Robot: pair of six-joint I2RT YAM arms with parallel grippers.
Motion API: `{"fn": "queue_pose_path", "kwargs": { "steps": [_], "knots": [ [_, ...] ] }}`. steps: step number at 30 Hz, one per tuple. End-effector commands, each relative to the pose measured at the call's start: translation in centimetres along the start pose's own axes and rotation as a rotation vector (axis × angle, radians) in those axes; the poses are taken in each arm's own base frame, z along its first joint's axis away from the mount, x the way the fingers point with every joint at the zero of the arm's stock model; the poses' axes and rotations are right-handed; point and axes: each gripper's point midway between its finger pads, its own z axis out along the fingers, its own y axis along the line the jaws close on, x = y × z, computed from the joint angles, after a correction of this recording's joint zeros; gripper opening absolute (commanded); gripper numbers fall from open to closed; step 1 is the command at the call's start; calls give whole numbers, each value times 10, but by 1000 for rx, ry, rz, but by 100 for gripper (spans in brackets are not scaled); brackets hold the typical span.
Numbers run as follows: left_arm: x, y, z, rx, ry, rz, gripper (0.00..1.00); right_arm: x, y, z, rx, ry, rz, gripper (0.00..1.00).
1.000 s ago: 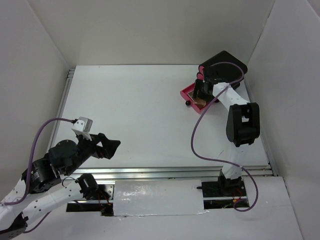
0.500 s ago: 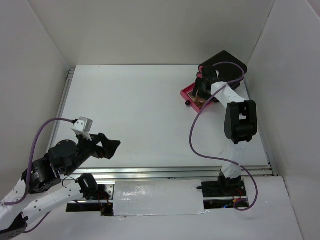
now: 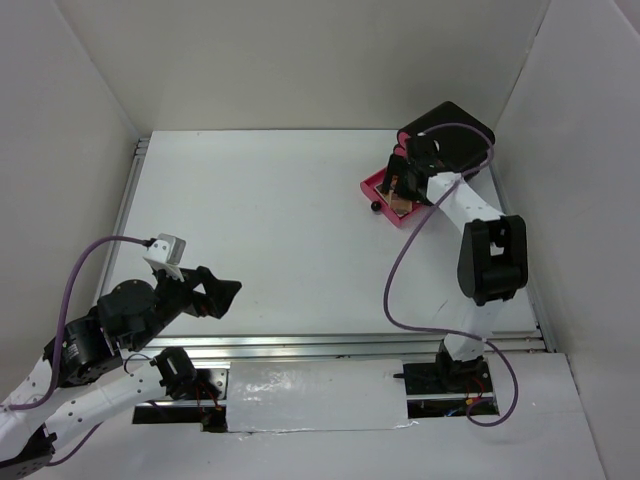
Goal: Organize the makeup
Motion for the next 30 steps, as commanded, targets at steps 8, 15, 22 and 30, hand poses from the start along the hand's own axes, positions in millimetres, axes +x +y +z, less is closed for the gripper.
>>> {"fn": "queue_pose_path", "kwargs": {
  "steps": [8,15,22,30],
  "knots": [
    [-6,-6,2,23,-29,-21,99,43,86,-50,-205,-99,-338,57],
    [-8,-5,-1,27,-42,-30,99,74,66,-7,37,12,-575,0],
    [-10,-6,-5,41,-52,-32,99,71,30,18,276,8,-748,0],
    [-10,-9,-5,62,-52,-26,99,43,11,30,490,-103,-832,0]
  ]
}}
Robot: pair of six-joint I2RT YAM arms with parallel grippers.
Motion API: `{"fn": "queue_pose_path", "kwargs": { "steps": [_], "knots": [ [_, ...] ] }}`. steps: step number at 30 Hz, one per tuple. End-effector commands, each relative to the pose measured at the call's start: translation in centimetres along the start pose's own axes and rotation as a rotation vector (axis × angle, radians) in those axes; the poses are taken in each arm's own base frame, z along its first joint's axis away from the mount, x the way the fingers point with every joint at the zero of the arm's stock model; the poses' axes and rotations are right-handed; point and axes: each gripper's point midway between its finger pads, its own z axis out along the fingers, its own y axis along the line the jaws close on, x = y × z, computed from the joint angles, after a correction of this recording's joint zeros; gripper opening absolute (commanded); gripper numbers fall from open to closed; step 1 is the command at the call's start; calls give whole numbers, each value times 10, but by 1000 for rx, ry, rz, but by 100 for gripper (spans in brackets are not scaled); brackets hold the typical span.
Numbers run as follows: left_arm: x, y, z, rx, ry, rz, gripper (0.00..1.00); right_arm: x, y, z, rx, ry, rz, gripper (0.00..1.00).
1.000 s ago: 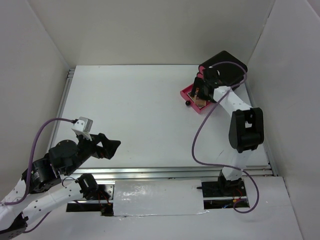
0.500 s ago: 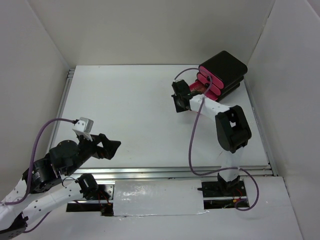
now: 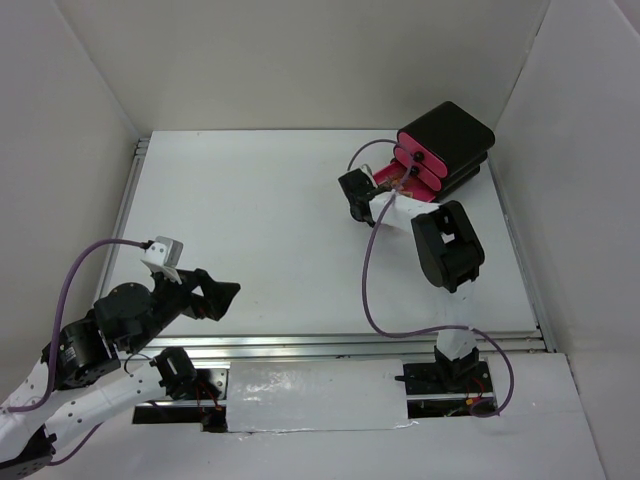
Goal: Organize the makeup
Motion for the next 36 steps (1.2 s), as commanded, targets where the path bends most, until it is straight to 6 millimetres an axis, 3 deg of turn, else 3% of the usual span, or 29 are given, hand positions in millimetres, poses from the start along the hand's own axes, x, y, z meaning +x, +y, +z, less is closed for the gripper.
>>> {"fn": "queue_pose_path", "kwargs": {
  "steps": [1,12,19,36],
  "knots": [
    [-11,-10,-2,52,-43,-21,99,-21,-21,8,165,-40,-34,0],
    [-11,-13,-2,65,-41,-13,100,-38,-42,15,242,-56,14,0],
    [-12,-13,-4,71,-46,-14,99,-37,-60,36,244,-34,78,0],
    [-12,-14,-4,77,-46,-10,99,-44,-96,59,326,-45,88,0]
  ]
}}
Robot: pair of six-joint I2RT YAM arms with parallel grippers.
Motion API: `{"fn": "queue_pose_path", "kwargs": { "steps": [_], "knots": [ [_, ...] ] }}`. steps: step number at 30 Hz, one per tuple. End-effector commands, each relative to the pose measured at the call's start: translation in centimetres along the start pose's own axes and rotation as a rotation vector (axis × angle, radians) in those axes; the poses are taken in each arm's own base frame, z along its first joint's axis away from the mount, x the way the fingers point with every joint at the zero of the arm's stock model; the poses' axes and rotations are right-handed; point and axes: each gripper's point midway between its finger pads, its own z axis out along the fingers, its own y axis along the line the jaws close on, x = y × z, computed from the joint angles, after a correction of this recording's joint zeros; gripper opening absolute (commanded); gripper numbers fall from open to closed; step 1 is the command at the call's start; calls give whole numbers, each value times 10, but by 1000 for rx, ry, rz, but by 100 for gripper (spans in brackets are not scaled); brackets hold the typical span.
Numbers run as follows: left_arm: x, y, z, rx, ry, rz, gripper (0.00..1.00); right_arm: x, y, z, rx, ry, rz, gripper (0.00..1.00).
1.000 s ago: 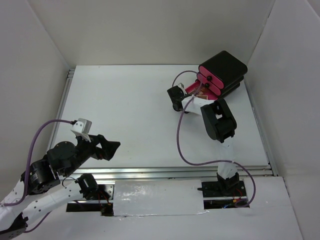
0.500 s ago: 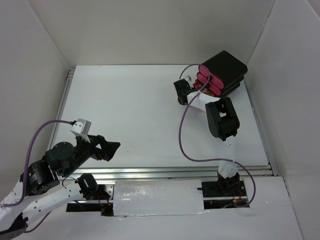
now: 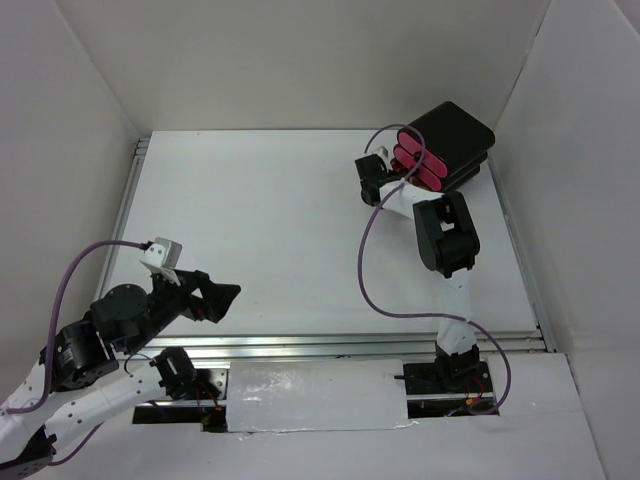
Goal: Organize the makeup
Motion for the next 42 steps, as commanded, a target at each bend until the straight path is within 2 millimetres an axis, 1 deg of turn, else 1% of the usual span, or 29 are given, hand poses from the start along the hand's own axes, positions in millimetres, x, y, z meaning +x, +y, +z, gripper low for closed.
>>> {"fn": "queue_pose_path", "kwargs": {
  "steps": [1,4,5,7,10,13,20,24,28,31,33,34,35,36,37,38,39,40,41,42],
  "knots": [
    [-11,-9,0,41,-44,-6,99,-18,-26,13,90,-33,61,0],
    [-11,-9,0,43,-44,-7,100,-14,-31,19,112,-31,48,0],
    [-11,-9,0,44,-43,-4,99,-10,-32,20,116,-21,33,0],
    [-11,-10,1,45,-42,-3,99,-14,-39,22,133,-37,53,0],
    [-10,-10,1,45,-39,-2,99,-17,-45,22,155,-53,35,0],
    [-10,-10,2,44,-37,0,99,-17,-50,26,178,-63,32,0],
    [-10,-11,3,41,-32,4,99,-9,-49,37,185,-48,29,0],
    [-9,-10,5,35,-24,8,99,-11,-52,37,198,-51,42,0],
    [-8,-10,5,35,-23,8,99,-6,-51,42,206,-36,33,0],
    [-8,-11,5,37,-25,7,100,-4,-49,39,194,-29,35,0],
    [-8,-11,5,37,-25,9,99,-6,-41,34,149,-42,43,0],
    [-8,-10,6,35,-21,10,99,-13,-44,27,131,-66,64,0],
    [-8,-11,5,38,-23,9,99,-21,-33,18,84,-99,59,0],
    [-8,-11,6,36,-22,10,99,-23,-28,10,52,-112,62,0],
    [-8,-11,6,38,-23,11,99,-28,-30,-3,29,-138,75,0],
    [-8,-11,6,37,-22,11,99,-34,-21,-13,-30,-169,74,0],
    [-8,-10,6,35,-21,10,99,-38,-7,-29,-80,-196,68,0],
    [-8,-10,5,33,-24,10,99,-48,-13,-48,-104,-232,89,0],
    [-9,-9,5,28,-26,6,99,-53,-9,-61,-133,-256,100,0],
    [-9,-9,5,24,-27,4,99,-60,12,-83,-242,-301,109,0]
  ]
}}
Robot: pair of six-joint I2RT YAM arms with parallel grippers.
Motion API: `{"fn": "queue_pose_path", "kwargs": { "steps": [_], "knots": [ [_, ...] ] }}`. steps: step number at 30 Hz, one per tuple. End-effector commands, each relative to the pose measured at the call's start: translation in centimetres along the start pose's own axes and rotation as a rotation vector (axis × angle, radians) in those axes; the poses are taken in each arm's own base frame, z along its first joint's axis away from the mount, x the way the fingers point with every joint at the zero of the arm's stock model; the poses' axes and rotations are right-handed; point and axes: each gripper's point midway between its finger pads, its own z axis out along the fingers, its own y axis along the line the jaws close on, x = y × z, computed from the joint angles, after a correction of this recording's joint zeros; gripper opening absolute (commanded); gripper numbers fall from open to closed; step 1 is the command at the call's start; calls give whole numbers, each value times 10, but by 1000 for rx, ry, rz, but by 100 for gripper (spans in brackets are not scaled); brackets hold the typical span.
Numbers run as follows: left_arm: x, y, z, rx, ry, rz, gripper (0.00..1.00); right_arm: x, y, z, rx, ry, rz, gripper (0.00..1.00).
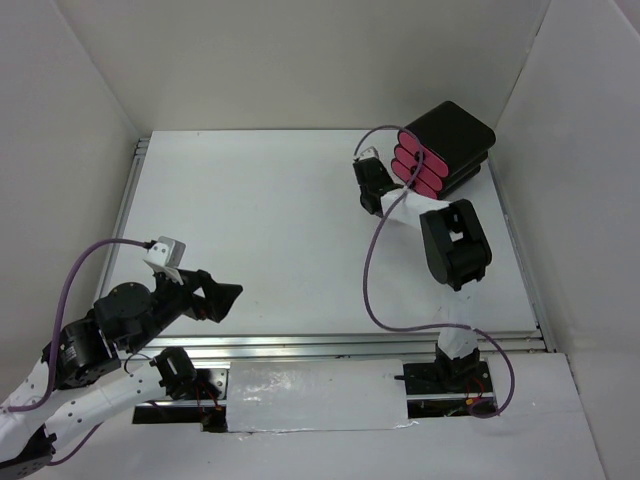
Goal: Organize the makeup
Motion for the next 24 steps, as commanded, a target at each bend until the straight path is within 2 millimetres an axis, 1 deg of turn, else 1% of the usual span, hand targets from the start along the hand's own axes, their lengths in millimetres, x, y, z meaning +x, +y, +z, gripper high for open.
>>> {"fn": "queue_pose_path", "kwargs": {
  "steps": [1,2,3,4,5,6,7,8,9,10,11,12,13,14,15,16,17,18,19,20,22,23,24],
  "knots": [
    [-12,-6,2,17,-45,-4,99,-70,8,-92,-236,-234,156,10],
    [-12,-5,2,12,-46,-6,99,-76,11,-110,-288,-260,192,19],
    [-12,0,2,-13,-51,-14,99,-89,12,-151,-411,-319,285,63],
    [-12,2,3,-31,-50,-18,99,-94,10,-174,-478,-354,339,99],
    [-12,7,3,-56,-51,-23,99,-97,10,-198,-548,-367,454,100],
    [-15,14,5,-110,-62,-42,99,-94,-10,-230,-598,-421,529,100],
    [-12,23,4,-163,-50,-49,100,-90,-9,-255,-674,-434,572,100],
    [-12,30,4,-215,-55,-95,99,-76,-7,-267,-715,-387,671,100],
    [-20,44,2,-312,-89,-109,99,-67,-31,-295,-743,-424,733,100],
    [-14,59,-4,-393,-73,-112,99,-58,-31,-315,-794,-436,747,100],
    [-15,68,-9,-452,-87,-129,99,-47,-36,-326,-814,-435,785,100],
    [-21,73,-14,-495,-120,-189,99,-29,-51,-342,-829,-471,824,100],
    [-21,87,-22,-571,-135,-181,100,-12,-52,-350,-842,-446,842,100],
    [-25,90,-27,-590,-161,-218,99,4,-69,-362,-855,-484,878,100],
    [-26,98,-34,-627,-175,-211,99,22,-72,-363,-850,-452,867,100],
    [-28,99,-36,-631,-185,-220,99,33,-82,-366,-835,-451,895,100],
    [-30,100,-39,-629,-197,-224,99,45,-100,-379,-842,-495,924,100],
    [-32,100,-41,-623,-203,-225,100,60,-103,-381,-841,-478,909,100],
    [-33,100,-42,-618,-204,-216,99,66,-112,-392,-867,-515,907,100],
    [-35,100,-45,-605,-213,-224,100,78,-129,-406,-883,-576,925,100],
    [-36,99,-48,-583,-216,-217,99,89,-148,-420,-892,-627,949,100],
    [-38,98,-51,-566,-227,-224,99,96,-168,-434,-898,-688,983,100],
    [-39,95,-51,-545,-228,-228,99,105,-174,-436,-891,-685,985,100]
  ]
}}
